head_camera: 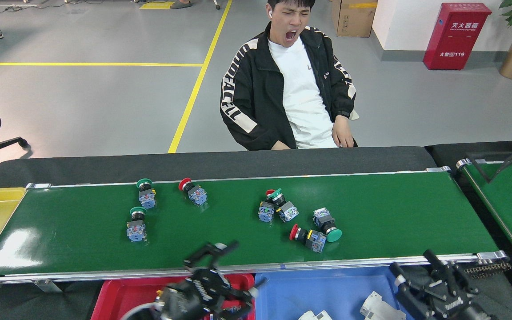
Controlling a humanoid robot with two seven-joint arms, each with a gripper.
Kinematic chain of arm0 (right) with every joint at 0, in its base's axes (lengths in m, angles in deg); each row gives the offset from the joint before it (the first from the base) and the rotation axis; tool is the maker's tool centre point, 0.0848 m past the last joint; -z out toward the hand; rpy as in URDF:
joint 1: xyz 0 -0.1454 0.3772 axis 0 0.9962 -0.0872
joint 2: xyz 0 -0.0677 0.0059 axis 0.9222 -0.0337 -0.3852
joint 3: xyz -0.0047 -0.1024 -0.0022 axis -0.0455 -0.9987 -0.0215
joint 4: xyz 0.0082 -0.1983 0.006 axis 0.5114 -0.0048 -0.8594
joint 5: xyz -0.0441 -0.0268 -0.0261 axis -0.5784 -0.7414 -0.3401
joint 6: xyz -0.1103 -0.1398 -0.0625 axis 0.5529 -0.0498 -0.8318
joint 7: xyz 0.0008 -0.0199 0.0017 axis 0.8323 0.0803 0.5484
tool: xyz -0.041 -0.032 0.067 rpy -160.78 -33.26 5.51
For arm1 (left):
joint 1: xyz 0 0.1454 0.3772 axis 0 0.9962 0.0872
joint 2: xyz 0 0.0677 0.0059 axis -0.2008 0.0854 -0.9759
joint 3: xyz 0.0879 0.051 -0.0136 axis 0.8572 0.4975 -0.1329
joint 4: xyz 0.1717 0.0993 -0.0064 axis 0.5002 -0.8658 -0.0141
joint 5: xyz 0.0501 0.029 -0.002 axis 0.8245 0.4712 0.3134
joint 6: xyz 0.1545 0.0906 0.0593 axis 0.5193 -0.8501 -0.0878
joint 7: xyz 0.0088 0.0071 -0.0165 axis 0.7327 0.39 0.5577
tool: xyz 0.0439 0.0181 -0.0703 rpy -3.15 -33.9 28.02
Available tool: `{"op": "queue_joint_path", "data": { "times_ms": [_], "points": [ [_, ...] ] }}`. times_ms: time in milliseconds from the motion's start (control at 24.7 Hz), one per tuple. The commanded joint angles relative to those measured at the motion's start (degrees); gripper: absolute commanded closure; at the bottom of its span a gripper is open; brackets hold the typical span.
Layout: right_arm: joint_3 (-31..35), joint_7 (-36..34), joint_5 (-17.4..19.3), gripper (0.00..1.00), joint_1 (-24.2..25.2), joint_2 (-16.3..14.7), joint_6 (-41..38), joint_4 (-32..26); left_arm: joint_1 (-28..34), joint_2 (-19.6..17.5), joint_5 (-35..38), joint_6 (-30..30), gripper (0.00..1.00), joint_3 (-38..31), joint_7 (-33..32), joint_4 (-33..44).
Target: Pick switch part from conveyor to tray
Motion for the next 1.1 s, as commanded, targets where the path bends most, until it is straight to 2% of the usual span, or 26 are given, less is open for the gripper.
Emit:
{"op": "queue_joint_path", "data": {
  "times_ms": [0,81,162,203,284,446,608,690,811,933,1055],
  "points": [
    [-2.2,0.0,-3.7,0.00,-0.6,2.1,9.6,-0.5,1.0,0.1,-0.7,0.2,0.00,-8.8,-0.8,-1.0],
    [-5.9,-0.3,-6.4,0.00,-0.7,3.9,14.9,-0.6,2.0,0.2,-0.7,0.2,0.00,-15.8,-2.8,-2.2],
    [-10.9,-0.3,-7.0,0.00,-0.8,4.2,16.0,-0.8,3.9,0.5,-1.1,0.2,0.00,-19.9,-4.7,-2.0],
    [-13.0,-0.3,-7.1,0.00,-1.4,4.3,16.2,-0.7,5.8,0.5,-1.3,-2.5,0.00,-20.9,-4.7,-1.8],
    [-17.8,-0.1,-7.3,0.00,-3.3,4.3,16.3,-0.2,9.2,0.5,-2.3,-7.1,0.00,-21.4,-4.6,-1.5],
    [-25.6,0.0,-8.1,0.00,-7.3,4.7,16.9,4.8,11.4,1.0,-2.2,-17.5,0.00,-20.3,-4.3,0.2],
    [-31.7,0.0,-9.5,0.00,-11.6,4.5,21.9,11.8,11.0,0.8,-2.7,-18.1,0.00,-19.0,-4.2,0.8],
    [-32.7,-0.1,-9.5,0.00,-13.3,4.5,23.1,13.8,8.7,0.3,-2.2,-18.3,0.00,-18.5,-4.2,-0.4],
    [-33.5,-0.1,-9.4,0.00,-13.9,4.5,23.0,14.5,1.8,-0.7,-1.7,-19.6,0.00,-15.6,-4.3,-7.0],
    [-35.0,0.0,-9.5,0.00,-16.6,5.4,23.2,18.4,-5.9,-3.9,2.1,-23.6,0.00,-12.8,-3.9,-17.0],
    [-35.4,-0.1,-9.4,0.00,-19.9,7.6,23.9,22.6,-13.2,-7.2,2.7,-27.4,0.00,-9.1,0.2,-27.8]
  ]
}}
